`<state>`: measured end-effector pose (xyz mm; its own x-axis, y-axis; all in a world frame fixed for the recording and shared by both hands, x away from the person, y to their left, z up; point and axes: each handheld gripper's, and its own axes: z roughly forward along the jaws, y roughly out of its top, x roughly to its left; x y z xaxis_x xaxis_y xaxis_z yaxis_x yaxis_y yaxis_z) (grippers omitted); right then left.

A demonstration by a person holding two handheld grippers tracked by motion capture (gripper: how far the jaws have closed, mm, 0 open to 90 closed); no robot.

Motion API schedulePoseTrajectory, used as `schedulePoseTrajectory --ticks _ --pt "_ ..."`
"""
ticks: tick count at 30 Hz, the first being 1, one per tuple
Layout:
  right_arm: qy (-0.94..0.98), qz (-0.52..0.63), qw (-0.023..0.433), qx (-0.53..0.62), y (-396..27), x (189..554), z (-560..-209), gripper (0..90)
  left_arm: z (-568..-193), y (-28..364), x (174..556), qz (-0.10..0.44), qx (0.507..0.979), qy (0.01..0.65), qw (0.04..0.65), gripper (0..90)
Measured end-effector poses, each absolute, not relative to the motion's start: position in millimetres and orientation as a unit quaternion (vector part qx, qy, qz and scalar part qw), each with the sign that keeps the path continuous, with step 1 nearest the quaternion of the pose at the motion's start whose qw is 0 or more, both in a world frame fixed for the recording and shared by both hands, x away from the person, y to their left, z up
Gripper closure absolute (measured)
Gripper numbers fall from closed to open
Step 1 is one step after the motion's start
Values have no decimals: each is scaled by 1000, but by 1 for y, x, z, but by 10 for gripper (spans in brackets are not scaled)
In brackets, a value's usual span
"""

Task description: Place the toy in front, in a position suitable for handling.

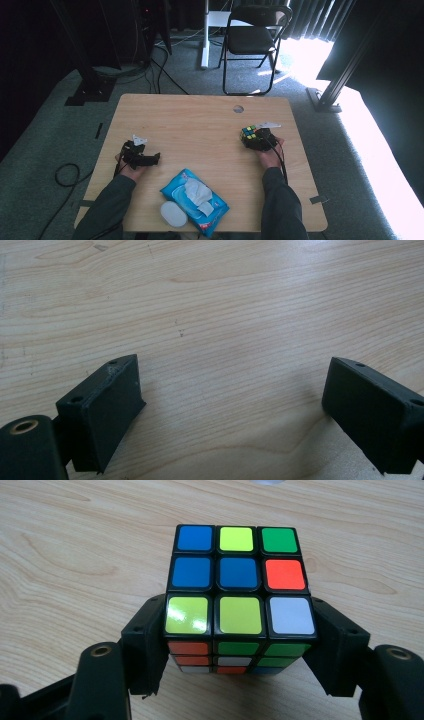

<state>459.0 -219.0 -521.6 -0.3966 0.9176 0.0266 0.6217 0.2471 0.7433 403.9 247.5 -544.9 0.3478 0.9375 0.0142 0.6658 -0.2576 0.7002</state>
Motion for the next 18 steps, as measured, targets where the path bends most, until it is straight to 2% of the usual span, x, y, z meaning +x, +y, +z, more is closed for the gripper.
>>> schedulePoseTrajectory --ticks 18 --pt "784 375 207 448 -192 448 -513 341 -545 247 404 221 761 526 307 91"
